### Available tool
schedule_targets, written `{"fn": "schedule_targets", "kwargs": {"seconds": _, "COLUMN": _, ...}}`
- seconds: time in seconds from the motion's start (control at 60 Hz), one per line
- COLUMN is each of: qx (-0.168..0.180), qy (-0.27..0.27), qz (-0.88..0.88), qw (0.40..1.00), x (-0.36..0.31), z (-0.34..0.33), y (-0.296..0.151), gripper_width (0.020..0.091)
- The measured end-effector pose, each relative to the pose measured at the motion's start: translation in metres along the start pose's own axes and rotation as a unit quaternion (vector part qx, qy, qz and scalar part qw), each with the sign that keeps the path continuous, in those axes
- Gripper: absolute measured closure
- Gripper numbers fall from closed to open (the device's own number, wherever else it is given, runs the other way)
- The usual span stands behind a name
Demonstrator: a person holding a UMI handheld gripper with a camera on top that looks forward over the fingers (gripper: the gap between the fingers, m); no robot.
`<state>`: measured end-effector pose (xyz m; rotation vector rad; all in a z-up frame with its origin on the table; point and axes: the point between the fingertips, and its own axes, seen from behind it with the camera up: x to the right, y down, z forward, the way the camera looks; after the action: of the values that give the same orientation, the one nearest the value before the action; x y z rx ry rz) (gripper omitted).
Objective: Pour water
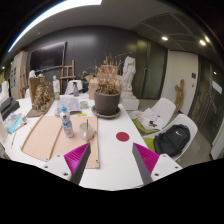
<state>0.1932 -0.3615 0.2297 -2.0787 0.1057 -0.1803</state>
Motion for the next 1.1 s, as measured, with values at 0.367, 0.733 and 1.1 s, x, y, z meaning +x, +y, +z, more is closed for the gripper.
{"fn": "schedule_targets", "kwargs": {"seconds": 0.367, "qx": 0.003, "qy": -0.083, "qz": -0.018, "qw": 0.996, "x": -0.143, "z": 0.049, "y": 0.004, "gripper_width": 0.0248}}
{"fn": "schedule_targets", "kwargs": {"seconds": 0.733, "qx": 0.070, "qy": -0.088, "qz": -0.017, "qw": 0.994, "x": -0.267, "z": 0.217, "y": -0.011, "gripper_width": 0.0254}}
{"fn": "schedule_targets", "kwargs": {"seconds": 1.1, "qx": 0.086, "qy": -0.048, "qz": -0.031, "qw": 0.995, "x": -0.286, "z": 0.331, "y": -0.002, "gripper_width": 0.0571}}
